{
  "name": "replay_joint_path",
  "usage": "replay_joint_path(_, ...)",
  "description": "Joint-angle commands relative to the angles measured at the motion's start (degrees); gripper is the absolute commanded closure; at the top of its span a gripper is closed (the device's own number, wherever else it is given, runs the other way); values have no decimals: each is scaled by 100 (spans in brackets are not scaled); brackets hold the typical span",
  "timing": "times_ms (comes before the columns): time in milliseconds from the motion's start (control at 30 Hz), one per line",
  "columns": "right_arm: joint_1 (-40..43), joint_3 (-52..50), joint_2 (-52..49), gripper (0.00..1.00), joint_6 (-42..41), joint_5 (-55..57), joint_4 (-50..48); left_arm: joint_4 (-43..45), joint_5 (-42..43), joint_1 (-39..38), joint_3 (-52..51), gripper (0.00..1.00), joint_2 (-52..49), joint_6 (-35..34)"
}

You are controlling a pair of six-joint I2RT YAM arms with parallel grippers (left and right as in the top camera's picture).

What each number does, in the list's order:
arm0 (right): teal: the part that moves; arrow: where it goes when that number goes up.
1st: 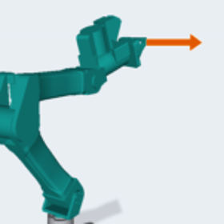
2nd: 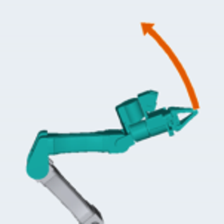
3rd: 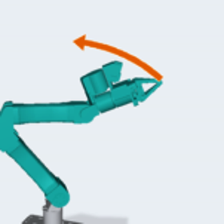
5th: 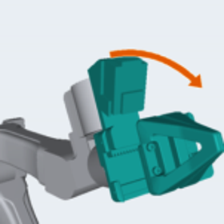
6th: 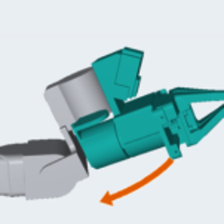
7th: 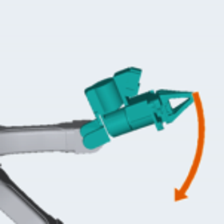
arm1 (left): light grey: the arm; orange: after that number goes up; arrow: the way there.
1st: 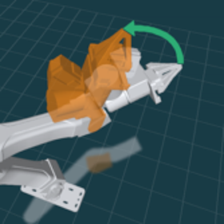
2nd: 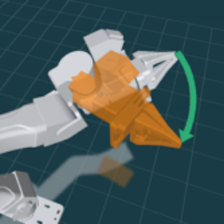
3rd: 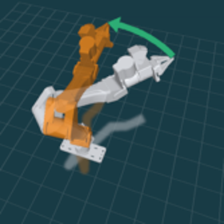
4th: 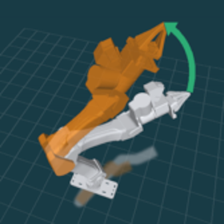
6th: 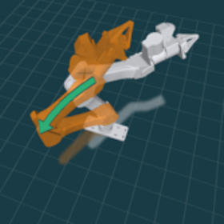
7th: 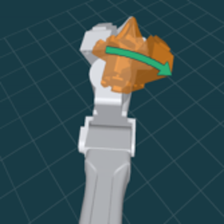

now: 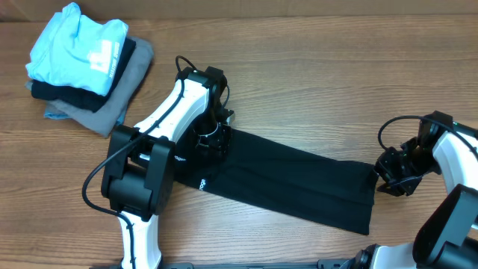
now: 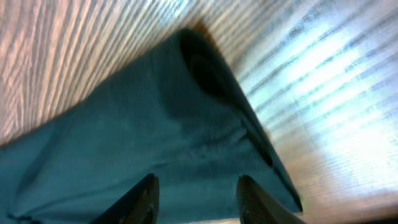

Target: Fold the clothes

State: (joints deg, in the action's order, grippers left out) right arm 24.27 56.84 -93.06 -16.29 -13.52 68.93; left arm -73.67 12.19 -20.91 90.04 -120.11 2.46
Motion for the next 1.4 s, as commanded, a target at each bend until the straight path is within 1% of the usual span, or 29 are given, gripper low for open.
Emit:
replay_joint_path(0,-26,-413,122,56,0,-4,-291,7,-35,42,44,45,188,-74)
replay_joint_path(100,-26,-769,122,57,-57,-39,-647,13,-37,42,44,44,188,-74)
replay_joint_path(200,-26,-990,122,66,-55,-345,-918,24,-37,42,44,44,188,-74)
replay_joint_path(233,-26,-1010,122,71,-13,-485,-988,24,-37,42,44,44,188,-74)
replay_joint_path(267,-26,-1010,122,72,-15,-544,-1023,26,-37,42,46,44,188,-74)
replay_joint_path(567,-26,-1012,122,73,-15,-542,-1187,24,-35,42,44,45,188,-74)
replay_joint_path(667,-26,-1012,122,88,-17,-455,-1252,24,-35,42,44,45,188,-74)
replay_joint_path(733,-26,-1010,122,96,-17,-457,-1231,20,-35,42,44,45,188,-74)
replay_joint_path(900,-4,-778,125,96,11,-455,-901,-20,-39,42,44,45,188,-74)
replay_joint_path(1167,-4,2,295,96,59,-459,83,-85,-35,111,46,45,188,-76)
replay_joint_path(1300,-4,68,378,96,133,-459,151,-109,-35,275,46,47,188,-76)
replay_joint_path(1367,-17,31,378,96,133,-457,219,-131,-33,361,46,49,188,-76)
